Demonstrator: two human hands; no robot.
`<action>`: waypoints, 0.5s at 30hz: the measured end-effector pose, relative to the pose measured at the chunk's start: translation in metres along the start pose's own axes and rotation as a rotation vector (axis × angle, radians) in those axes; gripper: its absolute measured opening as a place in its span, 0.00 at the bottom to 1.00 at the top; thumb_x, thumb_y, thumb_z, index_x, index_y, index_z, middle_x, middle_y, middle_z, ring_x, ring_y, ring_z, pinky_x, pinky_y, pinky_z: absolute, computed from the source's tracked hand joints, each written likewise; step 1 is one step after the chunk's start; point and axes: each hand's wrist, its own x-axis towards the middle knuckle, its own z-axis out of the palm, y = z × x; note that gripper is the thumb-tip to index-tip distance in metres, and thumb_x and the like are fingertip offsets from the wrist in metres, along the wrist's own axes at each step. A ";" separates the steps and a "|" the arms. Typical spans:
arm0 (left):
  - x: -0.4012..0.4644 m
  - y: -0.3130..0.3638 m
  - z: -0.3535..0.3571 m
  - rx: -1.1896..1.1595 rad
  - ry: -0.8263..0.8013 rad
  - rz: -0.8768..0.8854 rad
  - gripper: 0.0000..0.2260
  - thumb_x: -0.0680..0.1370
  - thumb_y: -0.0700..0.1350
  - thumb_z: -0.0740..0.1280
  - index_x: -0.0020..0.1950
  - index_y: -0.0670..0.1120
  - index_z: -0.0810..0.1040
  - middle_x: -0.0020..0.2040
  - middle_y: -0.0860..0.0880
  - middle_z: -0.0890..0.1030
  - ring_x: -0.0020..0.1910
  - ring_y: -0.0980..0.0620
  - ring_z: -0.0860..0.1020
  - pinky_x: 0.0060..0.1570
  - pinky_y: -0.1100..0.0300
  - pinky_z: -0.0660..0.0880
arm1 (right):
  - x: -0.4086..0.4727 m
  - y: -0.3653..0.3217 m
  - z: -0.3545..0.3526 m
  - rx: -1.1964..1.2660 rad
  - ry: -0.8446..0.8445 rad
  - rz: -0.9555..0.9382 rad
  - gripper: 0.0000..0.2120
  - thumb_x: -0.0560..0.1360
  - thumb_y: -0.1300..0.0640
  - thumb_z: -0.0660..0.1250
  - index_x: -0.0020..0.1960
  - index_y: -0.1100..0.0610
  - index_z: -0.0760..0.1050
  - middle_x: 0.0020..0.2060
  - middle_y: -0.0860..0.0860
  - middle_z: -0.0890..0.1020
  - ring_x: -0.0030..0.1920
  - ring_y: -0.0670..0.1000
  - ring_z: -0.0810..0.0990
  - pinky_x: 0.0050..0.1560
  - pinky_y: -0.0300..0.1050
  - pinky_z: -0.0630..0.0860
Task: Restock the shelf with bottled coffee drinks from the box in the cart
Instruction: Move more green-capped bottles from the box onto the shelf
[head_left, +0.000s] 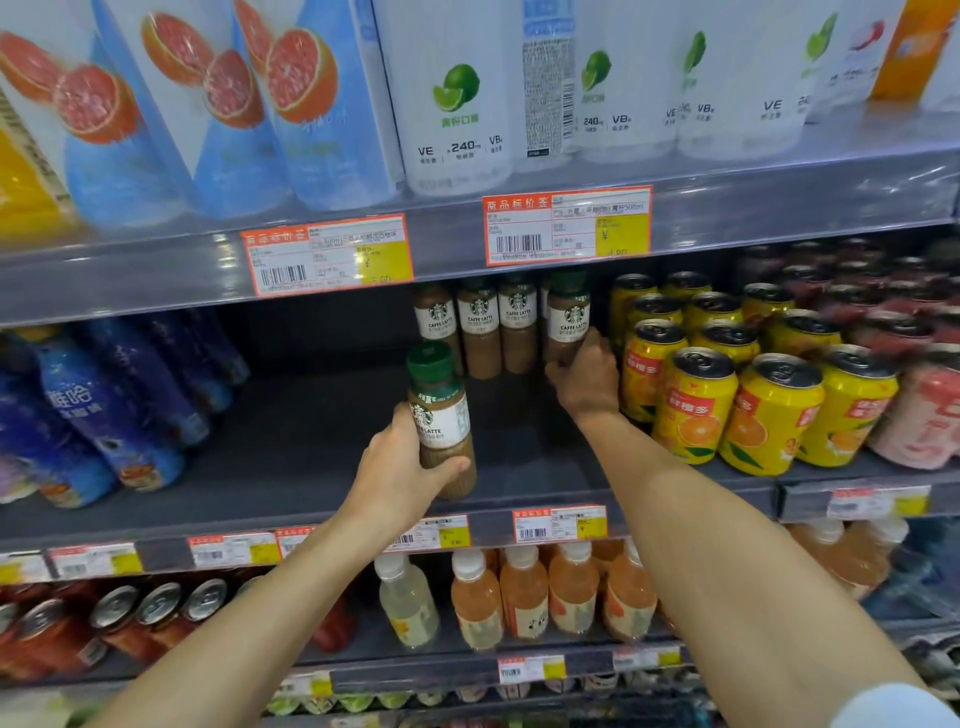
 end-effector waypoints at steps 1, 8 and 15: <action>0.000 0.001 0.000 0.001 -0.002 -0.003 0.25 0.70 0.49 0.76 0.61 0.48 0.69 0.58 0.50 0.80 0.56 0.50 0.79 0.55 0.51 0.78 | 0.001 0.000 0.000 0.001 0.002 0.000 0.29 0.71 0.60 0.74 0.67 0.65 0.67 0.63 0.63 0.74 0.63 0.64 0.73 0.59 0.52 0.72; 0.000 0.001 0.000 0.002 0.000 -0.011 0.23 0.71 0.48 0.76 0.60 0.48 0.68 0.57 0.49 0.80 0.56 0.49 0.79 0.54 0.52 0.78 | 0.001 0.000 0.004 0.025 -0.040 0.070 0.33 0.73 0.58 0.72 0.72 0.66 0.62 0.67 0.64 0.71 0.66 0.64 0.71 0.62 0.52 0.70; -0.002 0.003 0.000 -0.005 -0.009 0.003 0.24 0.71 0.48 0.76 0.62 0.47 0.68 0.59 0.49 0.79 0.57 0.49 0.78 0.55 0.51 0.78 | -0.054 -0.002 -0.016 0.062 -0.117 0.090 0.31 0.77 0.48 0.66 0.73 0.62 0.62 0.67 0.61 0.72 0.66 0.63 0.72 0.64 0.53 0.72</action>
